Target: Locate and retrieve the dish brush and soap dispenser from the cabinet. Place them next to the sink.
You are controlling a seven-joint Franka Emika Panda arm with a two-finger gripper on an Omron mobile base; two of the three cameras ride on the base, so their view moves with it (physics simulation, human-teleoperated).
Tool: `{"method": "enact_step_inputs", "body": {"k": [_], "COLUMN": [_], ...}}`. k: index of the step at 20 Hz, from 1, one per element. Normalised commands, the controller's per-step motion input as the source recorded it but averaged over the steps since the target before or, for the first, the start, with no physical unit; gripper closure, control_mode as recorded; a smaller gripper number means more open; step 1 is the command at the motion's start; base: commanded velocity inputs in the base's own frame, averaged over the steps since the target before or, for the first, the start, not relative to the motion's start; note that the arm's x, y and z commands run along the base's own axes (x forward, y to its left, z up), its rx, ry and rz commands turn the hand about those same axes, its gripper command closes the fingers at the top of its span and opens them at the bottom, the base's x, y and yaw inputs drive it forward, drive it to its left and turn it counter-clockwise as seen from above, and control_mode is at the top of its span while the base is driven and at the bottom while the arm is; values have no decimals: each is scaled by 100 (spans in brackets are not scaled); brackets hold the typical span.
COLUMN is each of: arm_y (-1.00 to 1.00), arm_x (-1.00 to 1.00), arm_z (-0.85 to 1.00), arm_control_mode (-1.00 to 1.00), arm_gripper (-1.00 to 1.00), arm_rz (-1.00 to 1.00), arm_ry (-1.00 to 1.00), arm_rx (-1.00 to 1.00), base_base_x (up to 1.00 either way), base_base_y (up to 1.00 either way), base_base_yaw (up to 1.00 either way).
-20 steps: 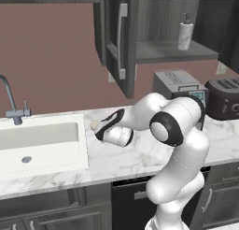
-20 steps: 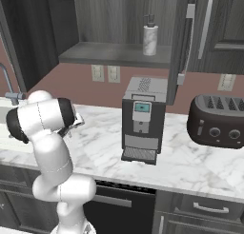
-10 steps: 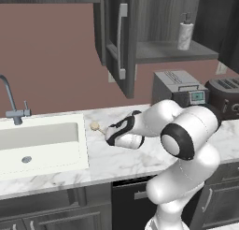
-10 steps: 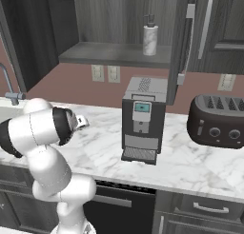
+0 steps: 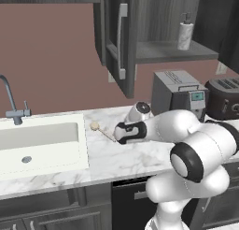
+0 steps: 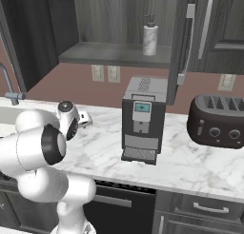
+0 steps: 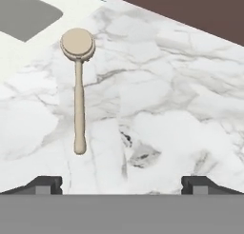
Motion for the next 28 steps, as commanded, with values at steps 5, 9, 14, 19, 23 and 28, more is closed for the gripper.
{"method": "enact_step_inputs", "body": {"k": [5, 9, 14, 19, 23, 28], "arm_y": [-2, -10, -7, -7, -3, -14], "arm_x": [-3, -13, -2, -7, -14, -3], "arm_z": [50, 12, 0, 1, 12, 12], "arm_control_mode": [-100, -100, -100, -100, -100, -100], "arm_gripper": [-100, -100, -100, -100, -100, -100], "arm_rz": [-9, -4, 0, -1, -7, -17], "arm_ry": [7, 0, -1, 0, 0, 0], "arm_rx": [2, 10, 3, 0, -2, -7], "base_base_x": [0, 0, 0, 0, 0, 0], "base_base_y": [0, 0, 0, 0, 0, 0], "base_base_yaw": [0, 0, 0, 0, 0, 0]}}
